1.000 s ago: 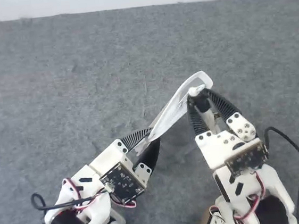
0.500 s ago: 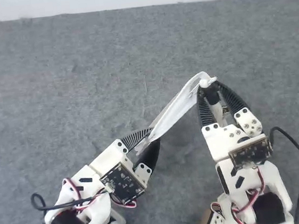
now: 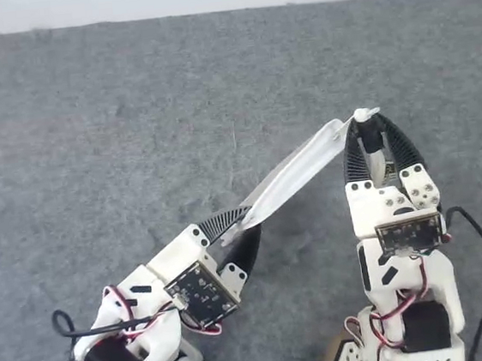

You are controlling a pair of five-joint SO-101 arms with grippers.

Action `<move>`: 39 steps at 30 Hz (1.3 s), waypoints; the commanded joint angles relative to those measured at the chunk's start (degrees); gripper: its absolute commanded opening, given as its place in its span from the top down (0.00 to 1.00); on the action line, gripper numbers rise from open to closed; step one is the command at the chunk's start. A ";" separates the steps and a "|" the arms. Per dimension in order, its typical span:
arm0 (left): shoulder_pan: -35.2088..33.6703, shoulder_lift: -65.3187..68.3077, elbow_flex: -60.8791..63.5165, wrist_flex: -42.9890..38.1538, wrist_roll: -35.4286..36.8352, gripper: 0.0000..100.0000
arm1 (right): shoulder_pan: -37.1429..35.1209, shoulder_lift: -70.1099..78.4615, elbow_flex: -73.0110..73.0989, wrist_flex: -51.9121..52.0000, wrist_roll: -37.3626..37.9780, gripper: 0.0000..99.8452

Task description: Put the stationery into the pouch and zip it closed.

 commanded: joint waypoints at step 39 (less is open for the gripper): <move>-4.40 -0.88 0.04 -0.35 1.05 0.99 | -12.18 -0.92 -2.73 13.58 10.02 0.72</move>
